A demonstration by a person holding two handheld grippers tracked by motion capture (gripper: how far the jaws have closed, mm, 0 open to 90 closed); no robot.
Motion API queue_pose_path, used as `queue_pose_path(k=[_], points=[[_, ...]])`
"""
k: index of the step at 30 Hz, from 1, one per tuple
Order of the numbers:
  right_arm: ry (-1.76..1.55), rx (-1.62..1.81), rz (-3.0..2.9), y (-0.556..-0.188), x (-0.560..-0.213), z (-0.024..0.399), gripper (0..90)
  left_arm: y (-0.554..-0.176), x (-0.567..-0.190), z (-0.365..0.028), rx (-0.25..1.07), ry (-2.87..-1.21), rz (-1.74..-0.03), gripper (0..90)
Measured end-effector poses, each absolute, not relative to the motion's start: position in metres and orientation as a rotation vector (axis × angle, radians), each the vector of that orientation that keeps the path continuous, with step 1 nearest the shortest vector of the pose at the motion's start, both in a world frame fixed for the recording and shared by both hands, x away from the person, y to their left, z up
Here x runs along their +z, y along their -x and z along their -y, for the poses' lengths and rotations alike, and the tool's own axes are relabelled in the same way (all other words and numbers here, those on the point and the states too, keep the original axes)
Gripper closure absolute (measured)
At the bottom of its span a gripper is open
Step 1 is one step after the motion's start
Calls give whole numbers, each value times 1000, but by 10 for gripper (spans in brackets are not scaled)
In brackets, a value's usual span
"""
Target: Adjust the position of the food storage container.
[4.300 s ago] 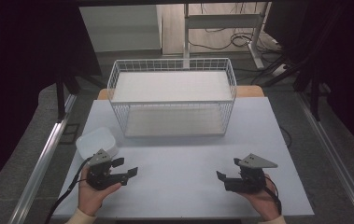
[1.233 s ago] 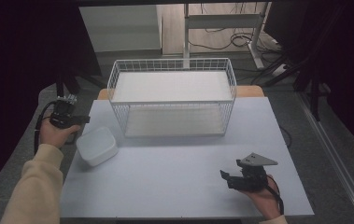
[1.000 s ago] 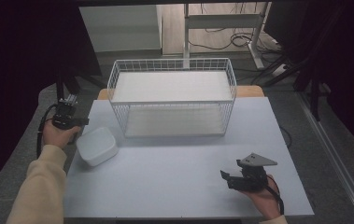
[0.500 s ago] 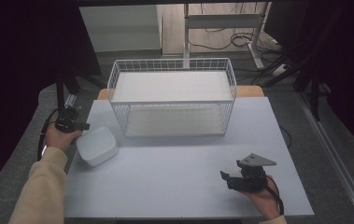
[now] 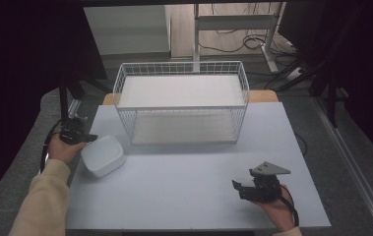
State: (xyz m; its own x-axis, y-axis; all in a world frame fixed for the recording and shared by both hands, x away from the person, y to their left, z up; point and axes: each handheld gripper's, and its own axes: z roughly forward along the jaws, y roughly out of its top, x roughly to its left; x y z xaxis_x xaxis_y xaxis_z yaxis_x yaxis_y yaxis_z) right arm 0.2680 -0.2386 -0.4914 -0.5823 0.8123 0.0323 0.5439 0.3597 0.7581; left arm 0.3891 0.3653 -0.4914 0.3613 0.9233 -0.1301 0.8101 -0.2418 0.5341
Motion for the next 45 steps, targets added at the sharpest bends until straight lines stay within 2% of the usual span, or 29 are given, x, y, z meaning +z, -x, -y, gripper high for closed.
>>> queue_pose_path(k=[29,37,42,45], points=[[-1185,1068,-2287,-266,-489,237,235,-327,-488,-288,229,-2256,-1241,900],[-1179,1057,-2290,-266,-489,237,233,-315,-476,-298,282,-2184,-1271,900],[-1186,1059,-2282,-267,-488,240,232,-281,-462,-319,360,-2089,-1345,900],[-1186,1056,-2282,-267,-488,241,231,-270,-463,-325,363,-2078,-1376,900]])
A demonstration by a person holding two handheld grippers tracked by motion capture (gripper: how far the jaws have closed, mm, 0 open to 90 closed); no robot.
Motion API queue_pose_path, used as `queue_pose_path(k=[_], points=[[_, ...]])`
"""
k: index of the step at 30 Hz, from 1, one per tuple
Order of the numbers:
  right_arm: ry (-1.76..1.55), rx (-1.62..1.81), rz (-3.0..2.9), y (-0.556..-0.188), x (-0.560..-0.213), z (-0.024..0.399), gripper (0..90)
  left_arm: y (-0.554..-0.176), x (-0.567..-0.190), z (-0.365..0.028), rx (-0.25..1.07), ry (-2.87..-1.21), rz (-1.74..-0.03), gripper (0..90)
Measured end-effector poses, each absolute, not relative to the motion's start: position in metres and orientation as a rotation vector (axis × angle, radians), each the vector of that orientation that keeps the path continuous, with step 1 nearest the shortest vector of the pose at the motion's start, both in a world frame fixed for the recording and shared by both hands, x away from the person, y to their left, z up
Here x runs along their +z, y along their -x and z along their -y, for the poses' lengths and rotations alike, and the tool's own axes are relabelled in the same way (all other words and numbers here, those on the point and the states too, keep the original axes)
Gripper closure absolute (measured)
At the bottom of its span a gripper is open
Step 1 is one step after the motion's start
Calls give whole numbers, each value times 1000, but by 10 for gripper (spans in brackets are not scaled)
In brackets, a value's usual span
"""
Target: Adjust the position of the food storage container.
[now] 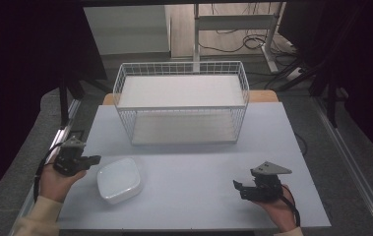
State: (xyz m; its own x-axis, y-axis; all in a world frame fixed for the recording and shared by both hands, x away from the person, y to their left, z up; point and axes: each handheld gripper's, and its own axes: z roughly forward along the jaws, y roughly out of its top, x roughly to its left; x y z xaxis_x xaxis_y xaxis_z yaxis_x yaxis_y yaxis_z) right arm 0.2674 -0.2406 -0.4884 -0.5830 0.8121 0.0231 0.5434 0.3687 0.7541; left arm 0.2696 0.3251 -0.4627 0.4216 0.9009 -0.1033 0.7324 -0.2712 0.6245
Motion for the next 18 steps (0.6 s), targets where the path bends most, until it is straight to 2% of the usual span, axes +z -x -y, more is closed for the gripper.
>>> queue_pose_path(k=[7,11,18], points=[[-1172,1043,-2294,-266,-488,238,226,-245,-481,-336,308,-2070,-1468,900],[-1172,1037,-2294,-266,-489,238,225,-240,-495,-331,239,-2088,-1474,900],[-1171,1031,-2295,-267,-489,238,224,-241,-500,-322,213,-2097,-1459,900]])
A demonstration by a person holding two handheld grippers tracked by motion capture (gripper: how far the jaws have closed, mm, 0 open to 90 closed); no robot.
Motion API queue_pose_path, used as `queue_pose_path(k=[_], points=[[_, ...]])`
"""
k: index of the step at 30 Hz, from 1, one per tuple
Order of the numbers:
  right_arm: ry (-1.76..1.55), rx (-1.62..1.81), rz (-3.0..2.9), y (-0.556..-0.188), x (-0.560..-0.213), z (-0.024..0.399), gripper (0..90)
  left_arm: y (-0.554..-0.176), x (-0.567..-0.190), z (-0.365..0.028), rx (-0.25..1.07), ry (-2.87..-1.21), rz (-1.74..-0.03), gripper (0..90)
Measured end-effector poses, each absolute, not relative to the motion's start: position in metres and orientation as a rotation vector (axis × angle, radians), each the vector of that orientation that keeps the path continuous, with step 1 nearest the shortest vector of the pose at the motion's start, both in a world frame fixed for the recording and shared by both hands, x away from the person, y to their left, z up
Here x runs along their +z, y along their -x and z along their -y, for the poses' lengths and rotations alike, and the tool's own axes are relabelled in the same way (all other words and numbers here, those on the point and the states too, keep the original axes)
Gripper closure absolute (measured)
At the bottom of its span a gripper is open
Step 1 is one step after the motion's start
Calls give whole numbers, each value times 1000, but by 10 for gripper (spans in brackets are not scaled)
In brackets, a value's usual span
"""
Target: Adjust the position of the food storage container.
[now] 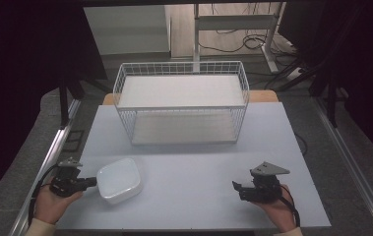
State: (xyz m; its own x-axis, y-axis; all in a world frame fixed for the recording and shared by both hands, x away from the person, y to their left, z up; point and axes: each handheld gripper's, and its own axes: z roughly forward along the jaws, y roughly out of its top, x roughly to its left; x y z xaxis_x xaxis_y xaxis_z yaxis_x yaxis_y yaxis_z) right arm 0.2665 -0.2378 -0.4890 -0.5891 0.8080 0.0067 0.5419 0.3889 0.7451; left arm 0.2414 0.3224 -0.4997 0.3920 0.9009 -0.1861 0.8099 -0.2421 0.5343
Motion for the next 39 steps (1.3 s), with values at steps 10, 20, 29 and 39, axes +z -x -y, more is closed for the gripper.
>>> queue_pose_path(k=[10,20,29,39], points=[[-1170,1025,-2295,-267,-489,238,223,-249,-499,-301,157,-2108,-1390,900],[-1169,1025,-2296,-267,-489,239,223,-266,-498,-266,121,-2149,-1309,900],[-1168,1025,-2299,-267,-489,239,223,-279,-496,-239,90,-2177,-1249,900],[-1168,1024,-2298,-267,-489,240,223,-285,-495,-211,68,-2203,-1187,900]])
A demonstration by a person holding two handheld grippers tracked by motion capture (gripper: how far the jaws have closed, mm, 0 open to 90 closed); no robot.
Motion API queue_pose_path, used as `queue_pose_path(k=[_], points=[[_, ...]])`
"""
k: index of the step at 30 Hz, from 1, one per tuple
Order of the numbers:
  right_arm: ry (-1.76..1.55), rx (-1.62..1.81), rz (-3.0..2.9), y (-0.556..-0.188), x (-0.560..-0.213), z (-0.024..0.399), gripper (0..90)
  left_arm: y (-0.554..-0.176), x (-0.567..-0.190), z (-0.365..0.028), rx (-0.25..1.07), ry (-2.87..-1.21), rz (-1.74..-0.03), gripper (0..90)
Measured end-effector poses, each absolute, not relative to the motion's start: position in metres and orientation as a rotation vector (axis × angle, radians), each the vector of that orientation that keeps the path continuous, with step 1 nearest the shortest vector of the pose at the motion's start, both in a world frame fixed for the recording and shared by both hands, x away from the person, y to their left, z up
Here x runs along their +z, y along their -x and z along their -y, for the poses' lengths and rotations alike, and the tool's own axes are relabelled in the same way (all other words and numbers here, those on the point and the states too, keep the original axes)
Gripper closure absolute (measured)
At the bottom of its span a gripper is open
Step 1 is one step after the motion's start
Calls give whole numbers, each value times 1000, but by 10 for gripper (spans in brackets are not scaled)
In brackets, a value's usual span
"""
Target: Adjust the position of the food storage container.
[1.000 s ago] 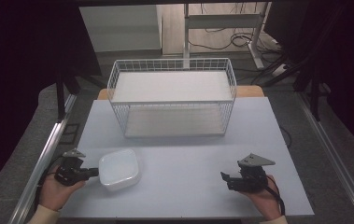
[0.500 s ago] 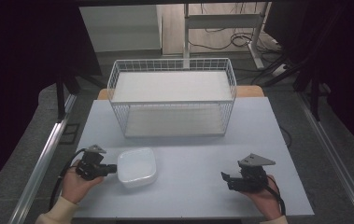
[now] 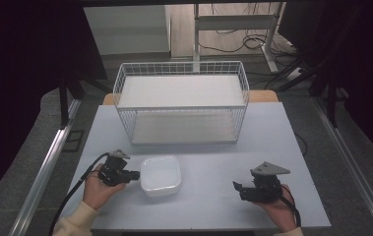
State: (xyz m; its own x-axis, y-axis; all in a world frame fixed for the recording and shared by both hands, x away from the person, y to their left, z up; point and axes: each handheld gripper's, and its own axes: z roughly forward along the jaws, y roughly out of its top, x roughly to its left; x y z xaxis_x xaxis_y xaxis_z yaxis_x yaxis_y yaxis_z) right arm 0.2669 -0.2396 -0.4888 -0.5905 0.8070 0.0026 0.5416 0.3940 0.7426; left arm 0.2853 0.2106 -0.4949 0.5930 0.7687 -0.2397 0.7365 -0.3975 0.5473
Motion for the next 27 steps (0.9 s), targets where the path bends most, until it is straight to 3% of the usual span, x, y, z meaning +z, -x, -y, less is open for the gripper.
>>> queue_pose_path(k=[27], points=[[-1165,1024,-2301,-267,-489,240,223,-301,-496,-170,21,-2212,-1128,900]])
